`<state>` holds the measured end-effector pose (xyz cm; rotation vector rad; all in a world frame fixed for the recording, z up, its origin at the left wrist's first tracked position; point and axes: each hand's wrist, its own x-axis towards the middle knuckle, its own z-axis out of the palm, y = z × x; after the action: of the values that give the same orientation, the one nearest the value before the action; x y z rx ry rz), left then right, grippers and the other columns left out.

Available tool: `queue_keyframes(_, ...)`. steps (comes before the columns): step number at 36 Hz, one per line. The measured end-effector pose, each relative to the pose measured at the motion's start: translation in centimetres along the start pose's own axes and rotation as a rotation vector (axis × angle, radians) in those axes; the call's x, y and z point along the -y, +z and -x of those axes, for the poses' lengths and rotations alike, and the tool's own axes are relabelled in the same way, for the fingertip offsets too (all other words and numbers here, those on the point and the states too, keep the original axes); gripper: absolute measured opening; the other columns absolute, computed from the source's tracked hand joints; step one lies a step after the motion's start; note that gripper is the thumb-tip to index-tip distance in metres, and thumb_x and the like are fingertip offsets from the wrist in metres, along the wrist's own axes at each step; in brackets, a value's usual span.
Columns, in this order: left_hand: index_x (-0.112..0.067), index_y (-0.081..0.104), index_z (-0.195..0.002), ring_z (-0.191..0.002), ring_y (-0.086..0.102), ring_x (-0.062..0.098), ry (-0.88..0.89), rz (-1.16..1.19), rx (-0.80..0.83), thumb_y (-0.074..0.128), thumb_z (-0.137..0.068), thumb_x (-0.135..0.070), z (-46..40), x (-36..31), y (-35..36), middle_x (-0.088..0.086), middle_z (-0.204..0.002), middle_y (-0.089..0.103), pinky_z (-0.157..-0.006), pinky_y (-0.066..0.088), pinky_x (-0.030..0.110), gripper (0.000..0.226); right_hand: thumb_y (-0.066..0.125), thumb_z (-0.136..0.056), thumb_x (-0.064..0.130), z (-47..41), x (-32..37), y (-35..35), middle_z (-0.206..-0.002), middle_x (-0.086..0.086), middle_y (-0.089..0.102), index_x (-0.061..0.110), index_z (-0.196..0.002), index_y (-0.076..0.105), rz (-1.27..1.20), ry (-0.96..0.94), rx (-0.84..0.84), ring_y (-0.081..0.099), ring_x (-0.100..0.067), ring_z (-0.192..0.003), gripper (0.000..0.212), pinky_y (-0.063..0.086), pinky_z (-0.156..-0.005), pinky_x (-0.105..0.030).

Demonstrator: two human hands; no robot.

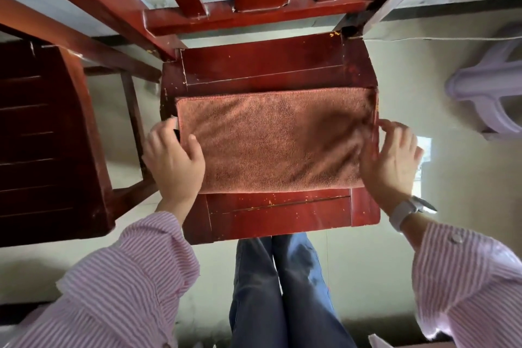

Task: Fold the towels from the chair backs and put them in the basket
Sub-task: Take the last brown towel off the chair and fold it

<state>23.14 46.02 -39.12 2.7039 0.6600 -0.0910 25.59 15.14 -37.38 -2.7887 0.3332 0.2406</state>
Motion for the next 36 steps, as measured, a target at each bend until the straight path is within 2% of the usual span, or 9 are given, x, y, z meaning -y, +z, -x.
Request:
queue_keyframes(3, -0.014, 0.04, -0.133, -0.131, 0.032, 0.029, 0.226, -0.117, 0.07, 0.041, -0.091, -0.027, 0.4, -1.8, 0.5, 0.012, -0.14, 0.041, -0.106, 0.025, 0.046, 0.044, 0.046, -0.082, 0.014, 0.4, 2.4, 0.7, -0.121, -0.017, 0.054, 0.016, -0.121, 0.05, 0.096, -0.278, 0.024, 0.047, -0.032, -0.114, 0.04, 0.031, -0.101, -0.053)
queue_keyframes(5, -0.021, 0.033, -0.14, -0.138, 0.022, 0.028, 0.378, -0.192, 0.168, 0.038, -0.092, -0.03, 0.7, -2.9, 1.5, 0.008, -0.149, 0.031, -0.111, 0.015, 0.049, 0.048, 0.043, -0.085, 0.021, 0.3, 4.3, 2.0, -0.134, -0.016, 0.048, 0.021, -0.128, 0.048, 0.161, -0.399, 0.109, 0.04, -0.034, -0.127, 0.044, 0.018, -0.107, -0.063)
queue_keyframes(8, -0.029, 0.023, -0.143, -0.141, 0.013, 0.03, 0.475, -0.278, 0.261, 0.036, -0.092, -0.035, 0.3, -4.1, 3.5, 0.006, -0.153, 0.02, -0.111, 0.008, 0.056, 0.054, 0.037, -0.088, 0.035, -0.4, 6.8, 4.4, -0.148, -0.011, 0.032, 0.029, -0.137, 0.038, 0.225, -0.451, 0.236, 0.027, -0.034, -0.137, 0.05, 0.007, -0.105, -0.065)
queue_keyframes(13, -0.033, 0.016, -0.144, -0.143, 0.006, 0.028, 0.442, -0.332, 0.264, 0.029, -0.091, -0.047, -0.9, -3.5, 5.5, 0.003, -0.155, 0.013, -0.11, 0.003, 0.062, 0.057, 0.035, -0.089, 0.046, -1.7, 6.5, 7.4, -0.154, -0.007, 0.019, 0.037, -0.143, 0.02, 0.306, -0.475, 0.224, 0.016, -0.031, -0.141, 0.056, 0.006, -0.107, -0.063)
queue_keyframes(18, -0.032, 0.015, -0.145, -0.143, 0.005, 0.029, 0.372, -0.333, 0.206, 0.029, -0.089, -0.052, -0.9, -1.9, 5.1, 0.005, -0.155, 0.012, -0.111, 0.001, 0.057, 0.061, 0.032, -0.089, 0.046, -2.0, 4.8, 7.3, -0.154, -0.003, 0.019, 0.036, -0.143, 0.019, 0.318, -0.482, 0.176, 0.014, -0.028, -0.142, 0.057, 0.003, -0.11, -0.057)
queue_keyframes(23, -0.028, 0.016, -0.146, -0.142, 0.0, 0.03, 0.301, -0.293, 0.197, 0.029, -0.089, -0.05, -1.1, -0.6, 4.5, 0.009, -0.155, 0.009, -0.112, 0.002, 0.058, 0.062, 0.027, -0.09, 0.043, -2.8, 0.6, 5.4, -0.154, -0.005, 0.018, 0.033, -0.144, 0.017, 0.319, -0.342, 0.168, 0.013, -0.027, -0.142, 0.056, 0.008, -0.111, -0.059)
queue_keyframes(28, -0.027, 0.017, -0.146, -0.142, 0.0, 0.033, 0.296, -0.27, 0.214, 0.03, -0.089, -0.049, -1.0, -1.1, 4.1, 0.011, -0.155, 0.008, -0.11, -0.001, 0.06, 0.062, 0.025, -0.09, 0.032, -3.2, -1.4, 3.6, -0.154, -0.01, 0.015, 0.023, -0.145, 0.018, 0.194, -0.374, 0.216, 0.008, -0.023, -0.142, 0.056, 0.007, -0.112, -0.06)
queue_keyframes(32, -0.028, 0.014, -0.146, -0.142, -0.001, 0.033, 0.316, -0.268, 0.213, 0.03, -0.089, -0.047, 0.4, -1.6, 3.6, 0.011, -0.155, 0.008, -0.109, -0.004, 0.061, 0.062, 0.025, -0.092, 0.024, -2.3, -1.1, 2.4, -0.151, -0.013, 0.023, 0.01, -0.142, 0.028, -0.008, -0.279, 0.113, 0.015, -0.026, -0.141, 0.052, 0.007, -0.114, -0.053)
queue_keyframes(36, -0.029, 0.014, -0.146, -0.142, -0.001, 0.032, 0.348, -0.288, 0.277, 0.027, -0.089, -0.049, 2.4, -1.4, 4.0, 0.01, -0.155, 0.007, -0.11, -0.002, 0.061, 0.061, 0.019, -0.093, 0.029, -1.1, -1.2, 2.6, -0.154, -0.009, 0.013, 0.009, -0.145, 0.012, 0.063, -0.235, 0.148, 0.002, -0.013, -0.141, 0.056, 0.002, -0.115, -0.051)
